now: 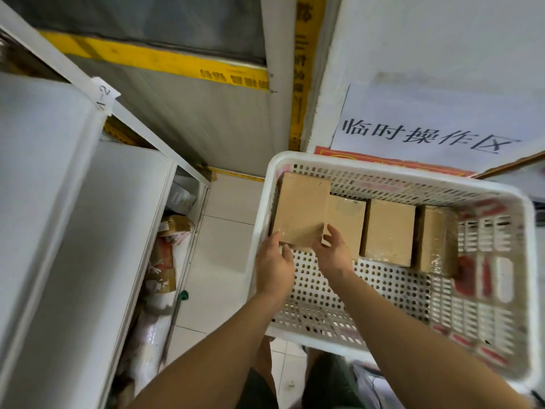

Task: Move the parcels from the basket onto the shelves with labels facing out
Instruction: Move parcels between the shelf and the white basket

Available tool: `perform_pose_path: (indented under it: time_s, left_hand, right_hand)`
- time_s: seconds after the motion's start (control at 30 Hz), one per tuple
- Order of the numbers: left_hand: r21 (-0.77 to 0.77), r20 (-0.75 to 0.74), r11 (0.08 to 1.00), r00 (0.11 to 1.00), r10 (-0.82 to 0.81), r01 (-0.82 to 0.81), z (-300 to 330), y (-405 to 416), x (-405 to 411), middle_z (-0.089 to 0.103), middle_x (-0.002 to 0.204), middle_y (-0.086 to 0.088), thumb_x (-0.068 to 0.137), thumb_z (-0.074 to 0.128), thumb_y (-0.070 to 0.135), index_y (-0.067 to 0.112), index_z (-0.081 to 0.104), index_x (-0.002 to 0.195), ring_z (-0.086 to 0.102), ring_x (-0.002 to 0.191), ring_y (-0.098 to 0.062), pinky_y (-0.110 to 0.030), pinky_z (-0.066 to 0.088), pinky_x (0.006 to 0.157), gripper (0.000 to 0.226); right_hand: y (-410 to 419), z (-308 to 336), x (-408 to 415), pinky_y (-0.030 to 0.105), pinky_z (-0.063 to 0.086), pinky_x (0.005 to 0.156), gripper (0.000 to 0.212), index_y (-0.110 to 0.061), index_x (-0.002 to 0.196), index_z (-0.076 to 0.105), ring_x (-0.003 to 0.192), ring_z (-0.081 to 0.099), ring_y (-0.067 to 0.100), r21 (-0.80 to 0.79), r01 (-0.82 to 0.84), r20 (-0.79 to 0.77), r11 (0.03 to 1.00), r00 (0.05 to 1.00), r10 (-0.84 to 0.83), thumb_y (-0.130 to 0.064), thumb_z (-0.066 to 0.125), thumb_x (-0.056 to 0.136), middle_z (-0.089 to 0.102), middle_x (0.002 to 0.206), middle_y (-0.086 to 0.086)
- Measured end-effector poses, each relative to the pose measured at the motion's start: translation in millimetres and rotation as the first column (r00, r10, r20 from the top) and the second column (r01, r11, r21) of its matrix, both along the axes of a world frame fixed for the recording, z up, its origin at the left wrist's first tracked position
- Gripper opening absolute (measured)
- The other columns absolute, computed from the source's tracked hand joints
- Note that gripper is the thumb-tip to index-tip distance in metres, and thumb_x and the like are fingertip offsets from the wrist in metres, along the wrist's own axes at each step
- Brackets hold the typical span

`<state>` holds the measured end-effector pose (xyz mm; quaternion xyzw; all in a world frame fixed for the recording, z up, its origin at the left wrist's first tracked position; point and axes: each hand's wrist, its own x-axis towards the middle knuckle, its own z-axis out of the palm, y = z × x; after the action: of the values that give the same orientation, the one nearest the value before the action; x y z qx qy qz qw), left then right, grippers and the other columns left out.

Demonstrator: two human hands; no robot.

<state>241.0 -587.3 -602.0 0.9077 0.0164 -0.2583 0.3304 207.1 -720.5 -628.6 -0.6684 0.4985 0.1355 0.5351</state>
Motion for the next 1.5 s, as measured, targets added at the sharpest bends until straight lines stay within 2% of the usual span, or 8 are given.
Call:
perform_pose_path:
  time_s: [0.1, 0.23, 0.37, 0.6, 0.77, 0.93, 1.13, 1.5]
  left_hand:
    - [-0.026, -0.021, 0.999, 0.999, -0.03, 0.03, 36.4, 12.3, -4.1, 0.062, 0.144, -0.001, 0.108, 0.052, 0.031, 0.026, 0.054, 0.149, 0.061, 0.127, -0.023, -0.044, 0.054, 0.106, 0.041]
    - [0.019, 0.043, 0.995, 0.994, -0.101, 0.101, 96.2, 28.2, -0.9, 0.061, 0.146, -0.004, 0.108, 0.052, 0.031, 0.018, 0.052, 0.151, 0.056, 0.133, -0.024, -0.04, 0.047, 0.112, 0.044]
    - [0.106, 0.157, 0.99, 0.981, -0.111, 0.095, 161.6, 53.3, 6.1, 0.062, 0.143, -0.01, 0.108, 0.051, 0.032, 0.014, 0.054, 0.146, 0.054, 0.13, -0.029, -0.039, 0.045, 0.105, 0.042]
    - [0.085, 0.421, 0.98, 0.898, 0.131, -0.182, 277.1, 140.7, -9.0, 0.069, 0.125, -0.009, 0.104, 0.057, 0.034, 0.021, 0.064, 0.135, 0.065, 0.115, -0.03, -0.039, 0.052, 0.098, 0.035]
    - [0.041, 0.543, 0.919, 0.781, 0.308, -0.391, 346.4, 232.0, -44.4, 0.063, 0.144, -0.004, 0.103, 0.061, 0.041, 0.021, 0.06, 0.145, 0.06, 0.13, -0.027, -0.036, 0.046, 0.109, 0.047]
    - [0.059, 0.642, 0.832, 0.659, 0.391, -0.551, 402.5, 327.2, -83.0, 0.061, 0.147, -0.005, 0.103, 0.06, 0.045, 0.021, 0.055, 0.149, 0.058, 0.132, -0.029, -0.038, 0.047, 0.107, 0.052]
    - [0.014, 0.733, 0.666, 0.461, 0.5, -0.745, 459.4, 450.2, -139.6, 0.062, 0.146, -0.006, 0.102, 0.061, 0.045, 0.021, 0.055, 0.149, 0.056, 0.132, -0.029, -0.038, 0.047, 0.105, 0.053]
    - [-0.039, 0.744, 0.506, 0.313, 0.591, -0.862, 493.1, 592.7, -142.3, 0.063, 0.141, -0.007, 0.102, 0.062, 0.044, 0.015, 0.055, 0.146, 0.059, 0.126, -0.03, -0.032, 0.047, 0.096, 0.054]
  right_hand:
    - [-0.1, 39.4, -4.8, 0.025, 0.059, 0.071, 0.058, -0.023, 0.157, 0.043, 0.117, 0.067, 0.021, 0.016, -0.049, 0.047, 0.999, 0.998, 0.048, -0.028, 0.065, 0.104, 0.057, 0.146, 0.0]
    - [-6.3, 109.2, -10.7, 0.022, 0.055, 0.08, 0.045, -0.023, 0.148, 0.054, 0.131, 0.061, 0.018, -0.101, -0.349, 0.124, 0.932, 0.925, 0.36, -0.029, 0.064, 0.105, 0.06, 0.146, 0.002]
    - [-2.5, 190.1, -1.0, 0.038, 0.05, 0.111, 0.04, -0.025, 0.142, 0.061, 0.128, 0.062, 0.016, -0.296, -0.583, 0.158, 0.757, 0.752, 0.64, -0.03, 0.066, 0.103, 0.067, 0.136, -0.001]
    - [71.3, 316.1, 39.3, 0.034, 0.049, 0.108, 0.043, -0.028, 0.144, 0.06, 0.123, 0.064, 0.019, -0.563, -0.733, 0.167, 0.381, 0.351, 0.921, -0.036, 0.065, 0.102, 0.067, 0.139, -0.003]
    - [172.4, 383.6, 54.0, 0.013, 0.038, 0.091, 0.044, -0.022, 0.142, 0.064, 0.122, 0.064, 0.015, -0.657, -0.72, 0.231, 0.225, 0.092, 0.969, -0.028, 0.071, 0.099, 0.069, 0.136, -0.002]
    - [278.5, 438.2, 51.5, 0.027, 0.049, 0.103, 0.046, -0.029, 0.145, 0.059, 0.125, 0.06, 0.01, -0.697, -0.71, 0.272, 0.101, -0.132, 0.953, -0.038, 0.068, 0.101, 0.065, 0.138, -0.009]
    - [418.5, 494.3, 33.5, 0.019, 0.044, 0.102, 0.048, -0.022, 0.146, 0.06, 0.125, 0.061, 0.01, -0.737, -0.675, 0.355, 0.028, -0.351, 0.866, -0.03, 0.071, 0.1, 0.066, 0.137, -0.006]
    - [587.1, 522.2, 44.2, 0.024, 0.041, 0.107, 0.054, -0.022, 0.151, 0.054, 0.135, 0.056, 0.016, -0.78, -0.625, 0.342, -0.033, -0.47, 0.814, -0.037, 0.068, 0.101, 0.059, 0.148, 0.0]
